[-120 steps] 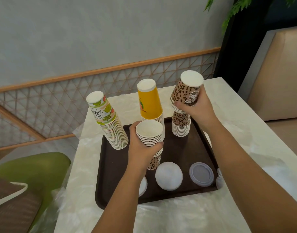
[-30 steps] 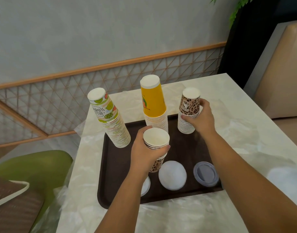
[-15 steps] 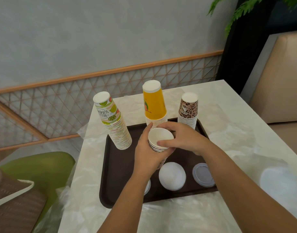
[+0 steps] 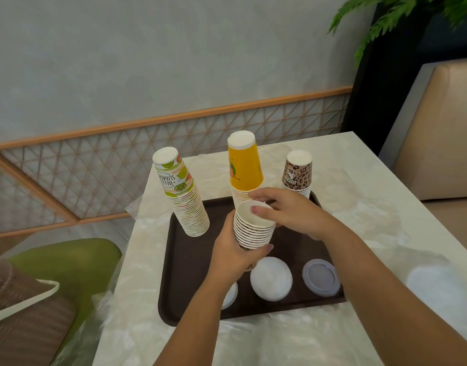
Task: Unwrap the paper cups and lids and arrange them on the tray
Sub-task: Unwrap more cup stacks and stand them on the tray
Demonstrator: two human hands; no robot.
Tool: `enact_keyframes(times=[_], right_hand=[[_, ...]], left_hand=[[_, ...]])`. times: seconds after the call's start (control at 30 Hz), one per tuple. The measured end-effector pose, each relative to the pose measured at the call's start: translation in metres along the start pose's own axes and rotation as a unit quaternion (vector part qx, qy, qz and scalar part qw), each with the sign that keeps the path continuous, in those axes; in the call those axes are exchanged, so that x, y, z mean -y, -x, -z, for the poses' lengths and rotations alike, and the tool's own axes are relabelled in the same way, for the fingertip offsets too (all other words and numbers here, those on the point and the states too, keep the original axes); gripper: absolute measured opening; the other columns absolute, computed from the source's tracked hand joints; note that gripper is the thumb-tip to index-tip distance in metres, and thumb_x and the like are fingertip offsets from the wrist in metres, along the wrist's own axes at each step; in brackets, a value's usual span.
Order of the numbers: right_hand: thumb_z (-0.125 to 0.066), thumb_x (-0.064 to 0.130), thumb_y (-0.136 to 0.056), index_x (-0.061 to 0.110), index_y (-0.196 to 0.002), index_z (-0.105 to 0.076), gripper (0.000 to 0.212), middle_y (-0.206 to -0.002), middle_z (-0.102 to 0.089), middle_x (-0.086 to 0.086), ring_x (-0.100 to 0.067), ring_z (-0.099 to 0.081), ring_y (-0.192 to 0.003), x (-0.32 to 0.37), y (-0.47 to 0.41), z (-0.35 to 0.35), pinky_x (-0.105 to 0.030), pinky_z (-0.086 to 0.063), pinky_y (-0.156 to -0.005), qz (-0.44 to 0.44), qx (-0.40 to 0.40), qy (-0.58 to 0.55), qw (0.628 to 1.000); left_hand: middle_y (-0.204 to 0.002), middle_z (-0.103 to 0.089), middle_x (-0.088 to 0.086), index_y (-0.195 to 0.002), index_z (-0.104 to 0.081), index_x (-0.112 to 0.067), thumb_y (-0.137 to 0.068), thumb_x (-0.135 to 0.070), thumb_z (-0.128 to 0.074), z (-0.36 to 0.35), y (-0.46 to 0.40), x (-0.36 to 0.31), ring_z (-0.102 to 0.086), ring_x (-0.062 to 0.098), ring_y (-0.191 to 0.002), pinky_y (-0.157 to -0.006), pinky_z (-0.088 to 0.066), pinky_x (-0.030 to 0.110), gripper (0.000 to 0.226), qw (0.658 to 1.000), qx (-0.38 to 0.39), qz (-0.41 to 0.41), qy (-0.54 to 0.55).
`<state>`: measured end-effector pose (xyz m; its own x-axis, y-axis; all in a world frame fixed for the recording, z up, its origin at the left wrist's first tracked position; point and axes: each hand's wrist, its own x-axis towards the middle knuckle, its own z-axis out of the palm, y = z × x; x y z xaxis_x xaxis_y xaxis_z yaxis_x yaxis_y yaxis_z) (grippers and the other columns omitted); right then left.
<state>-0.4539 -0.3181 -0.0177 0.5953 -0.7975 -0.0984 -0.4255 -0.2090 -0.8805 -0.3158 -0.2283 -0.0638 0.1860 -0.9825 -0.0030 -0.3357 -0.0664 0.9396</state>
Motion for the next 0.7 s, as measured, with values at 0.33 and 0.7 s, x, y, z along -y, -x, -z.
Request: enact_keyframes(times=[0.33, 0.7], right_hand=[[-0.079, 0.039, -0.071, 0.032, -0.139, -0.037, 0.080, -0.141, -0.041, 0.010, -0.008, -0.040, -0.125, 0.008, 0.006, 0.000, -0.023, -0.034, -0.099, 0.074, 0.032, 0.179, 0.981], [-0.080, 0.027, -0.072, 0.035, -0.128, -0.043, 0.067, -0.128, -0.045, 0.010, -0.009, -0.046, -0.119, 0.003, 0.011, 0.048, -0.033, -0.048, -0.097, 0.056, 0.028, 0.075, 0.995]], left_hand=[[-0.108, -0.060, -0.018, -0.120, -0.045, -0.033, -0.064, -0.019, -0.086, -0.001, 0.000, -0.003, -0.059, -0.002, -0.097, -0.068, -0.047, 0.004, 0.071, 1.000, -0.013, 0.022, -0.015], [-0.110, -0.060, -0.016, -0.119, -0.044, -0.036, -0.065, -0.018, -0.085, 0.007, -0.001, 0.000, -0.058, 0.004, -0.102, -0.084, -0.051, 0.026, 0.071, 0.997, -0.037, 0.057, 0.023]])
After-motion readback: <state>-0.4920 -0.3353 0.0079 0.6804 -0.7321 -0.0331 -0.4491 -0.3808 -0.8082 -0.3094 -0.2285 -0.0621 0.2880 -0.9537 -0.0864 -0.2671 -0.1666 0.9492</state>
